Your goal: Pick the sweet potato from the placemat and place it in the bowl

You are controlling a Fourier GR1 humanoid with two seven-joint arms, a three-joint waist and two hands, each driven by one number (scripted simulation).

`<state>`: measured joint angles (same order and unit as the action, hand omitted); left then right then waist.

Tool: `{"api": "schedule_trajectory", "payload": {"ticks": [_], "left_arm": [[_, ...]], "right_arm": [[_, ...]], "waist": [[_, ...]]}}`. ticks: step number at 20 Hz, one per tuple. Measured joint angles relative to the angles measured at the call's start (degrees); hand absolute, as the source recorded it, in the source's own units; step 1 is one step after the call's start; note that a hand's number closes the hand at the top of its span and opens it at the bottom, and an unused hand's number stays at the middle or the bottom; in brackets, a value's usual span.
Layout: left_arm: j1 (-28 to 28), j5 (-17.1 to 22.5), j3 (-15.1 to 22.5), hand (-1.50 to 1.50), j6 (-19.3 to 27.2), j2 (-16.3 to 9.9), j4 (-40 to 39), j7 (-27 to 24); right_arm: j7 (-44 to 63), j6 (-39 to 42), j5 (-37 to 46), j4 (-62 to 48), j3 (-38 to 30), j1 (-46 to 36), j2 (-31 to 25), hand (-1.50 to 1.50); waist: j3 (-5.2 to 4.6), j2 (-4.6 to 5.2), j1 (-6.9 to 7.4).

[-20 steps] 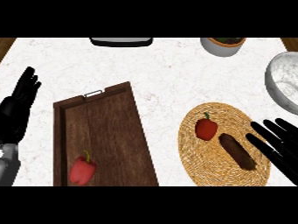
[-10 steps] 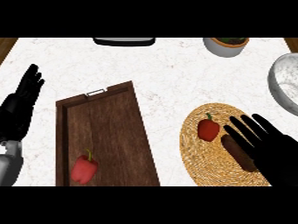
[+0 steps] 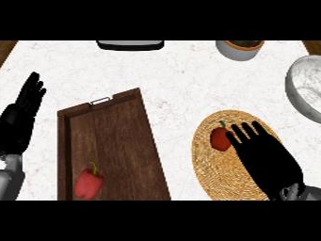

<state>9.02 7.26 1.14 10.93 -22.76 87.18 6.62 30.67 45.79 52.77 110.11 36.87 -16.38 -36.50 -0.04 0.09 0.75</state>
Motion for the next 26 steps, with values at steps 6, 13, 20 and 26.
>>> {"api": "schedule_trajectory", "payload": {"ticks": [6,13,20,26], "left_arm": [[-1.1,-1.0,-1.2,0.0,-0.8,0.7,1.5,0.3],[-0.5,-1.5,-3.3,0.0,-2.7,1.2,0.1,-0.1],[-2.0,-3.3,-4.3,0.0,-3.1,2.8,2.5,0.9],[-1.3,-4.7,-5.5,0.0,-4.3,4.3,0.7,-0.1]], "right_arm": [[-4.1,-4.3,7.4,-3.2,2.3,-0.9,0.3,-1.5],[-9.0,-13.8,15.8,-8.8,3.8,2.4,0.5,-1.5],[-12.5,-16.0,19.7,-11.9,1.1,6.8,1.6,-1.5],[-15.8,-18.4,23.5,-15.6,-1.5,8.3,3.8,-1.5]], "waist": [[0.05,-0.07,-0.3],[0.04,-0.08,-0.62],[0.05,-0.11,-0.69],[0.04,-0.1,-0.74]]}}
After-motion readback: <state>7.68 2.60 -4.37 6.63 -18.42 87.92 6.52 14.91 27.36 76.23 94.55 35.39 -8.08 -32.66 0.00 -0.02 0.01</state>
